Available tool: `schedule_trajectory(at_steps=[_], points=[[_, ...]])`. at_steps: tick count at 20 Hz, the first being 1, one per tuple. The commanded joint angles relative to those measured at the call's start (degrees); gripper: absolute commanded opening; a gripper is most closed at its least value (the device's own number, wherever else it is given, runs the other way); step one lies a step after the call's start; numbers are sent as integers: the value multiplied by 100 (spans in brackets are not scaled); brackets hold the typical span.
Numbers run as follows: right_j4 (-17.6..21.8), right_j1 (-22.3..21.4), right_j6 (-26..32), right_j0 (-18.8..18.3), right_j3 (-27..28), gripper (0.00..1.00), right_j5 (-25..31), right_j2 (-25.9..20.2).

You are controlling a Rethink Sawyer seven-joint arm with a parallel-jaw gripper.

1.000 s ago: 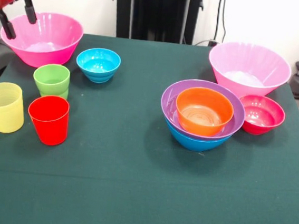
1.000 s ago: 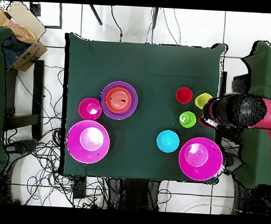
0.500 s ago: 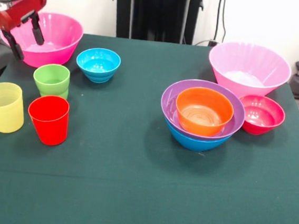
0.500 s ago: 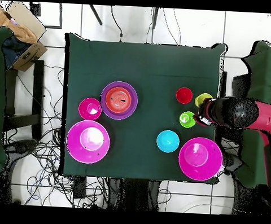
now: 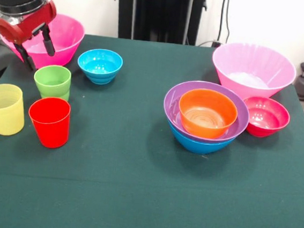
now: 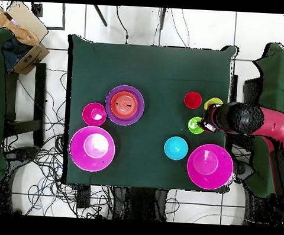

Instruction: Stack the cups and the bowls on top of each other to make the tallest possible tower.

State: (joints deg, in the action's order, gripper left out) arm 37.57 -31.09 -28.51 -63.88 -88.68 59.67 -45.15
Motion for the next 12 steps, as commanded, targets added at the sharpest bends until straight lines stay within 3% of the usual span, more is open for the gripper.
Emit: schedule_trajectory(at_steps=[1, 5, 12], points=[[570, 271, 260, 71, -385, 100, -576, 347], [582, 216, 237, 103, -467, 100, -551, 363], [279, -222, 454, 107, -575, 100, 73, 215]])
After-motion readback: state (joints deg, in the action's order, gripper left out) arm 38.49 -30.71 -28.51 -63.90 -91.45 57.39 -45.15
